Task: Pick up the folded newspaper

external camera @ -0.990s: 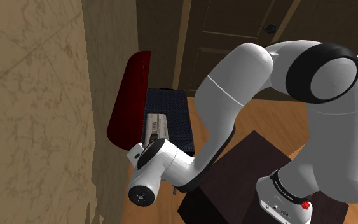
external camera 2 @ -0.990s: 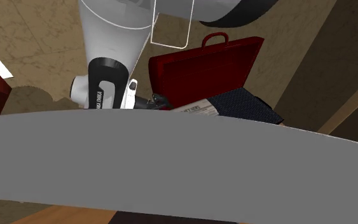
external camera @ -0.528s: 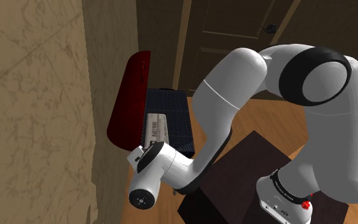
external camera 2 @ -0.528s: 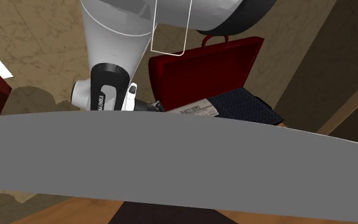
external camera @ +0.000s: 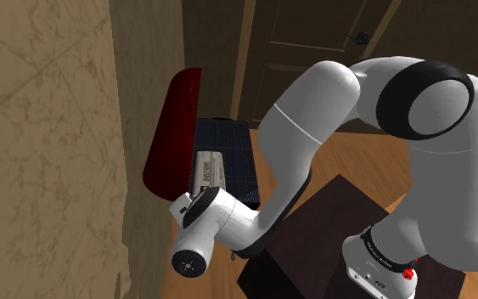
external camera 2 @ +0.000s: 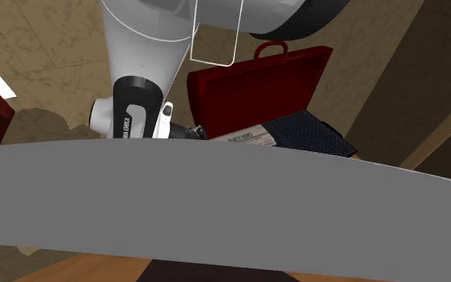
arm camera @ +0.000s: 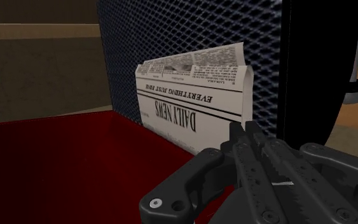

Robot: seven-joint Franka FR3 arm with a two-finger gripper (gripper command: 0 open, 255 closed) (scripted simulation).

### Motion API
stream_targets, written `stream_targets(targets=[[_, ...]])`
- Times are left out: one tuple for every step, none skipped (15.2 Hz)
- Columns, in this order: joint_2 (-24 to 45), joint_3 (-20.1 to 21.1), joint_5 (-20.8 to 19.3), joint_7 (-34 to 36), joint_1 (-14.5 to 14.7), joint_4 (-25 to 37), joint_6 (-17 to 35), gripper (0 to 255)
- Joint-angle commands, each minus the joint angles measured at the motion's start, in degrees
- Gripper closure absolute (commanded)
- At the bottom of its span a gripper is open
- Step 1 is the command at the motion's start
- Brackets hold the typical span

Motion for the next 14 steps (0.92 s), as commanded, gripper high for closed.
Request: stream_targets(targets=[[-1.23, 0.45, 0.66, -0.69, -0.4, -0.52, 0.0, 255], [-1.96, 0.73, 1.07, -1.11, -0.62, -0.8, -0.01, 255], [-2.68, 1.01, 1.49, -1.53, -0.84, -1.07, -0.03, 255], [-3.41, 1.29, 1.91, -1.97, -1.07, -1.33, -0.04, 255], [-4.13, 1.57, 2.34, -2.41, -1.29, -1.58, -0.05, 255], [-4.85, 1.85, 2.77, -2.86, -1.51, -1.82, -0.06, 255], [-5.57, 2.13, 3.2, -3.32, -1.74, -2.05, -0.06, 255], [-6.29, 2.4, 3.64, -3.78, -1.96, -2.26, -0.07, 255], [-7.01, 2.68, 4.09, -4.25, -2.18, -2.47, -0.07, 255], [-7.73, 2.95, 4.53, -4.73, -2.4, -2.67, -0.08, 255], [-8.44, 3.22, 4.99, -5.21, -2.62, -2.86, -0.08, 255], [-9.16, 3.49, 5.44, -5.7, -2.84, -3.04, -0.09, 255], [-9.87, 3.75, 5.9, -6.2, -3.05, -3.21, -0.09, 255], [-9.98, 3.79, 5.97, -6.27, -3.08, -3.24, -0.09, 255]])
